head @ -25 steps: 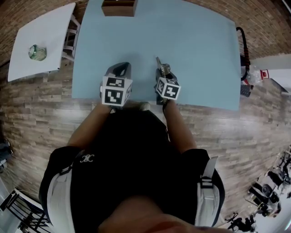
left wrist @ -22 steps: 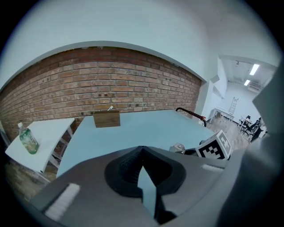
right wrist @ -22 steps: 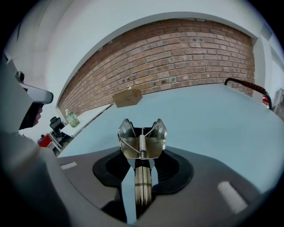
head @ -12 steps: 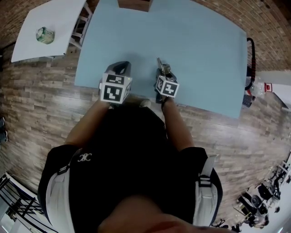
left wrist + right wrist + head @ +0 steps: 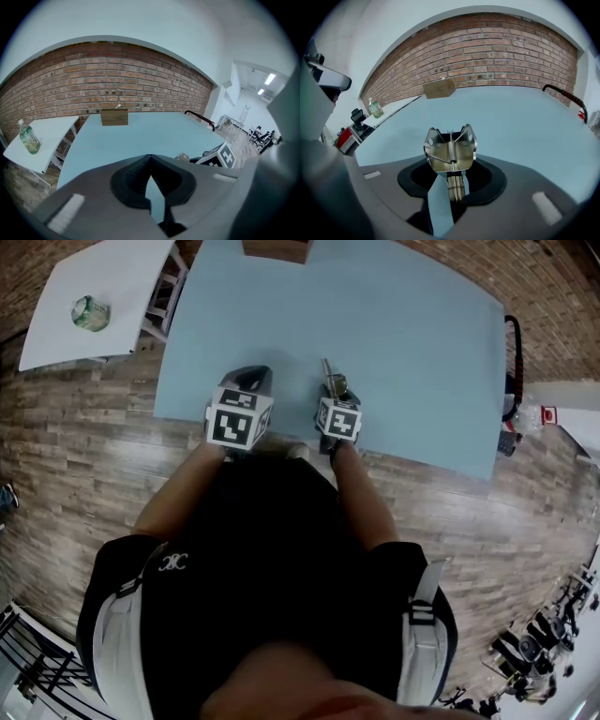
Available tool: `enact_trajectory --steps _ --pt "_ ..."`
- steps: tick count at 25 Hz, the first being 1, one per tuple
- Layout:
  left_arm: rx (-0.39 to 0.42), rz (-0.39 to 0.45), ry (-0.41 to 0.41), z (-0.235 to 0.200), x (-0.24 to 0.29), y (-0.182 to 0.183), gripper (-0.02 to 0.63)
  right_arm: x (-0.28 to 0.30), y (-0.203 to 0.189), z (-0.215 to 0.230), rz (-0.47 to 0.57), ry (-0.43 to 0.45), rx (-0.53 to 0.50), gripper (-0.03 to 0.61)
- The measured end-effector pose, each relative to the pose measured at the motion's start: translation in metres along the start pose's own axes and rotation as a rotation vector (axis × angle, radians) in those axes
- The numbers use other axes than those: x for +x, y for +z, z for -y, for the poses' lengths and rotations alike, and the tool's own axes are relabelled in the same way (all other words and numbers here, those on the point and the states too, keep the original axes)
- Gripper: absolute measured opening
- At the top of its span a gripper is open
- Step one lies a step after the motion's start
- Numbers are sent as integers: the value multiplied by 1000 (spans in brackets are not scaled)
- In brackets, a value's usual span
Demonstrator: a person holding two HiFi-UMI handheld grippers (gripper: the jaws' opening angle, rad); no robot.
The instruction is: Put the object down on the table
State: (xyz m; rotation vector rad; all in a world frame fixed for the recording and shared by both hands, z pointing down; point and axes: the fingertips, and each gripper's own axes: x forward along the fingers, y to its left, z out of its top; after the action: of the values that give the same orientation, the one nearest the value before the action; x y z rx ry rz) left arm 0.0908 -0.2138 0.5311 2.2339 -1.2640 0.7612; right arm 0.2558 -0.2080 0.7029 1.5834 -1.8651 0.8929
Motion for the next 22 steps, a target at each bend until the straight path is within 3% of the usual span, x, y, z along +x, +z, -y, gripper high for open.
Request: enact_trajectory --steps 5,19,22 --pt "6 -11 -23 0 3 -3 -2 1 -2 2 -1 -46 -26 207" --pt "25 -33 -60 5 7 -10 -2 -16 12 19 75 -136 -24 245" --pt "31 -36 -62 5 6 -12 -2 -21 14 28 102 -182 -14 290"
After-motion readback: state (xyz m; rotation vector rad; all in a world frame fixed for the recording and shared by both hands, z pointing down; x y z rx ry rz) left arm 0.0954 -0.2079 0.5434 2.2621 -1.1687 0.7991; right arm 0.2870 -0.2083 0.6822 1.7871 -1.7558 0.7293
